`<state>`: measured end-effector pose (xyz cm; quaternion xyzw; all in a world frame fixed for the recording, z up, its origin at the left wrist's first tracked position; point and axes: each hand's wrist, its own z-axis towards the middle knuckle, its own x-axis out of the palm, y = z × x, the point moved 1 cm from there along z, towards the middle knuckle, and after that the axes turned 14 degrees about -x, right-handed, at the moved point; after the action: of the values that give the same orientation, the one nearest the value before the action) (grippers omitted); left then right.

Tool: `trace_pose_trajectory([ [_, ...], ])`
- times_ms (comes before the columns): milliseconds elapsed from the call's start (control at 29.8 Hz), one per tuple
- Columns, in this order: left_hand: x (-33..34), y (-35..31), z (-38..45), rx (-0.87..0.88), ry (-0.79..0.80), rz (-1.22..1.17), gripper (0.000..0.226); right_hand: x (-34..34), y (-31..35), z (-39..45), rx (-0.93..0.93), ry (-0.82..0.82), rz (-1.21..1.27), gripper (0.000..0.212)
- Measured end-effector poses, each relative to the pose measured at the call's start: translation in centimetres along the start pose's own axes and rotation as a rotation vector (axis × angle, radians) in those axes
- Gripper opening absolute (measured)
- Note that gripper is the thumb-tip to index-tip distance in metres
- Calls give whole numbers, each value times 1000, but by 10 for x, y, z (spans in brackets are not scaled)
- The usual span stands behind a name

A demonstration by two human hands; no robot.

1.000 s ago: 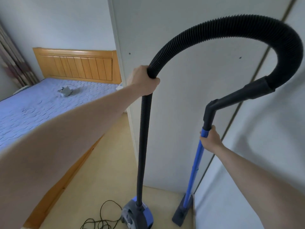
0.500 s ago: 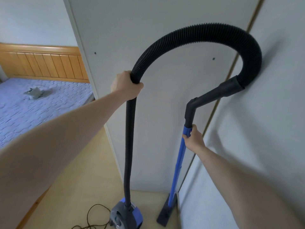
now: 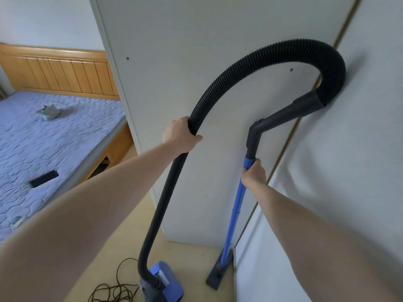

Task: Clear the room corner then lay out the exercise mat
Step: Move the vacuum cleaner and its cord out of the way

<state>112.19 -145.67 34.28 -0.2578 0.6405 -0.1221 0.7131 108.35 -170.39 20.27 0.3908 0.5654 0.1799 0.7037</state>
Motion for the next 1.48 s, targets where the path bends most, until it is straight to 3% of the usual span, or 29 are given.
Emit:
trace_pose_trajectory([
  [235,0,21,-9,-9,15,-23,40,1,9,-8,24,-103,163,57],
  [335,0,39,-19,-8,50,-61,64,12,5,-43,11,-253,218,72],
  [436,4,73,-38,-30,72,-111,72,36,-9,-88,-76,-276,209,68],
  [570,14,171,-89,-113,110,-102,55,90,-17,-155,-188,46,159,61],
  [805,2,407,-195,-512,218,111,42,194,11,-254,-412,771,-134,57],
  [1073,-19,604,-311,-810,428,276,48,303,54,-348,-524,1002,-309,48],
  [1140,-18,670,-330,-913,449,258,49,367,64,-380,-547,1057,-343,48],
  [1207,-11,688,-338,-953,466,244,49,384,68,-388,-528,1082,-361,50],
  [1476,90,827,-374,-1169,464,104,52,565,24,-430,-605,1219,-456,48],
])
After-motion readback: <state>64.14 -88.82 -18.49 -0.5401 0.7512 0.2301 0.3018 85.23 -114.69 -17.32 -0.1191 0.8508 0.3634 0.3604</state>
